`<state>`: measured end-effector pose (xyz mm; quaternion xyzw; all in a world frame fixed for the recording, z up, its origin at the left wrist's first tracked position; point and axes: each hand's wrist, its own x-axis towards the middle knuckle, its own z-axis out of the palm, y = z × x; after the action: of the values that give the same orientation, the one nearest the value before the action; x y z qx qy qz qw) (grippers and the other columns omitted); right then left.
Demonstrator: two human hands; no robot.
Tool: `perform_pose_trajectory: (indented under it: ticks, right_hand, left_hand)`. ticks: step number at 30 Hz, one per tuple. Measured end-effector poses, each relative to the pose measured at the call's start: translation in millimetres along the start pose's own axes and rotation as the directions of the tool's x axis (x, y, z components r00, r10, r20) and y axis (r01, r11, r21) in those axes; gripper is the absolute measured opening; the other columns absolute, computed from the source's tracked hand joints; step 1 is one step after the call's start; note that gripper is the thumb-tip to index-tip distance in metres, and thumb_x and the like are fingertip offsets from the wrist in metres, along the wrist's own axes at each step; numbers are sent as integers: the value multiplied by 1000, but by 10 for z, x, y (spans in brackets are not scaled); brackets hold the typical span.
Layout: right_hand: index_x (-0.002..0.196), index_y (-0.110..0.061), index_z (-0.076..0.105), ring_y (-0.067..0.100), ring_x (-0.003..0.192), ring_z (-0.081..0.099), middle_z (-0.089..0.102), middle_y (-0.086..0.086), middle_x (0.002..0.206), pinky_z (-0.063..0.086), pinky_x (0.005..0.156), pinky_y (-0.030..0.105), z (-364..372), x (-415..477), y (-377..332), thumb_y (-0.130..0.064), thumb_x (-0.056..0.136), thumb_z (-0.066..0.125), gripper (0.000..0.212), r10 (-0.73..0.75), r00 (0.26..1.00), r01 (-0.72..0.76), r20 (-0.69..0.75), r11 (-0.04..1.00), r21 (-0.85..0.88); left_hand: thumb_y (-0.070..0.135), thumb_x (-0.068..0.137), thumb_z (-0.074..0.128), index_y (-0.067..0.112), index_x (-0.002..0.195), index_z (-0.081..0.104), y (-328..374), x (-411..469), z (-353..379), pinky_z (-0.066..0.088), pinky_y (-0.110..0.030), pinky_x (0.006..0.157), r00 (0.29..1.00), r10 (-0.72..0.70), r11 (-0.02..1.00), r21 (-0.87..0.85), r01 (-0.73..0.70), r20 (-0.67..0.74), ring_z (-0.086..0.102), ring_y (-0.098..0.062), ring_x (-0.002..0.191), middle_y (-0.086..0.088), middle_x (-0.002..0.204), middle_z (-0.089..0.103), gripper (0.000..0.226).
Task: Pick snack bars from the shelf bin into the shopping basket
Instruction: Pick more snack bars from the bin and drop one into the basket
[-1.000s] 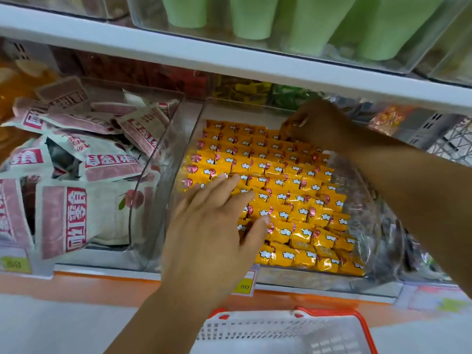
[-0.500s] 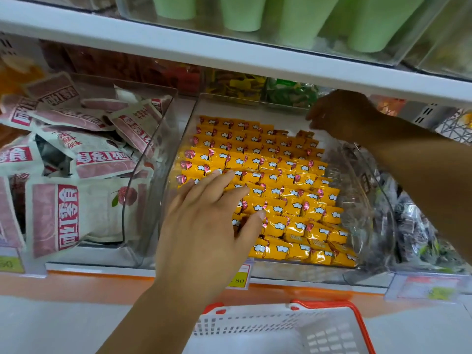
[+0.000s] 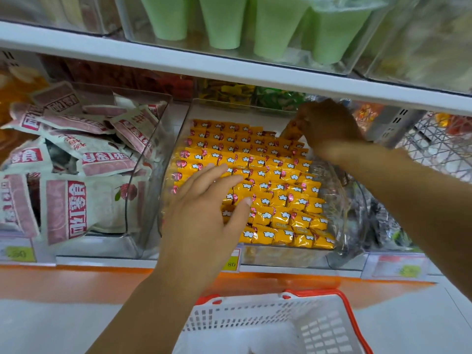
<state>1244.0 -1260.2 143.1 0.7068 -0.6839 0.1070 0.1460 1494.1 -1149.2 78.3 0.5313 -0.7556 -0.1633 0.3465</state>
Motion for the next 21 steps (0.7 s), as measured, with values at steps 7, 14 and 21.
perform_pose_trajectory:
  ticks: [7, 14, 21]
  right_hand:
    - [112, -16, 62, 29, 89, 60, 67, 6, 100, 41, 70, 37, -466, -1227, -497, -25, 101, 48, 20, 78, 978, -23, -196, 963, 267]
    - [105, -26, 61, 5, 93, 58, 64, -8, 106, 50, 78, 31, -667, -2208, -905, -25, 99, 52, 11, 132, 966, 39, -220, 773, 633]
    - [95, -25, 69, 0, 90, 62, 65, -12, 95, 47, 76, 11, -780, -2584, -1042, -18, 91, 65, 9, 154, 968, 60, -199, 628, 776]
  left_hand:
    - [46, 92, 57, 40, 144, 42, 325, -256, -172, 16, -9, 101, 994, 51, 997, -70, -44, 94, 26, 5, 133, 23, 148, 39, 55]
    - [42, 84, 72, 42, 149, 31, 453, -695, -299, 31, 1, 80, 964, 104, 988, -137, -72, 244, 51, 8, 98, 26, 128, 37, 77]
    - [28, 81, 79, 30, 124, 64, 499, -884, -403, 39, -5, 69, 974, 152, 961, -254, -106, 170, 58, -2, 82, 22, 115, 48, 46]
